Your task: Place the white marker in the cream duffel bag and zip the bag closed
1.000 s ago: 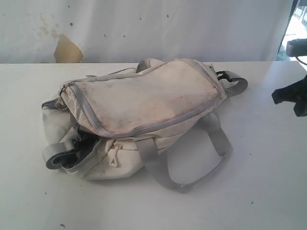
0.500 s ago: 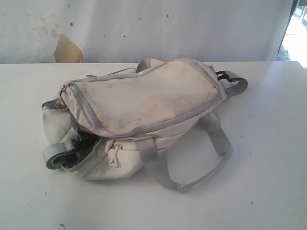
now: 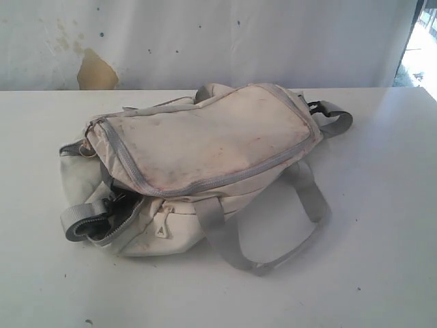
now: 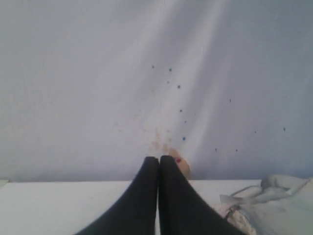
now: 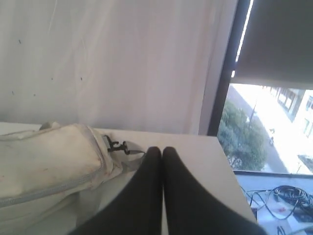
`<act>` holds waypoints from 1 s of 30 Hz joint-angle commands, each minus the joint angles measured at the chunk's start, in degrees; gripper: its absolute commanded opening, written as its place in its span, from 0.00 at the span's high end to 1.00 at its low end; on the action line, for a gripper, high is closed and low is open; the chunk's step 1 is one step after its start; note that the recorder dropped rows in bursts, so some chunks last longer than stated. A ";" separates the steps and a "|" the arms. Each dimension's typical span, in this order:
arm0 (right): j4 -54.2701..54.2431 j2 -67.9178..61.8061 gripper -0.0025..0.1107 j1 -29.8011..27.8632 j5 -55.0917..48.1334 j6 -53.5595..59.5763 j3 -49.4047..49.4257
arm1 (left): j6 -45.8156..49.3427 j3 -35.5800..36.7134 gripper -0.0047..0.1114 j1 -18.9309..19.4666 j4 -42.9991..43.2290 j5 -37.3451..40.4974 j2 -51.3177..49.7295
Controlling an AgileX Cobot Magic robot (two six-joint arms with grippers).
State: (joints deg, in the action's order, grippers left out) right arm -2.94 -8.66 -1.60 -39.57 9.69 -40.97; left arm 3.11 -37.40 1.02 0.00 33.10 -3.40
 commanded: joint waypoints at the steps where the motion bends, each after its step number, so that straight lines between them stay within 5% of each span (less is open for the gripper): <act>1: -0.06 6.00 0.98 -0.18 4.34 0.66 2.53 | 0.09 2.33 0.96 -0.16 0.44 -4.40 3.40; 18: 0.17 8.66 0.98 -0.18 7.23 0.55 8.76 | 0.33 3.15 0.96 -0.16 -1.00 -5.53 3.40; 30: 0.05 8.66 0.98 -0.18 36.14 0.40 36.05 | 0.33 27.86 0.96 -0.16 -1.13 -27.40 3.40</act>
State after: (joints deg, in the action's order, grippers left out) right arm -2.69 -0.21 -1.60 -10.40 9.69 -10.03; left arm 3.46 -15.26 1.02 -0.71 12.42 -0.16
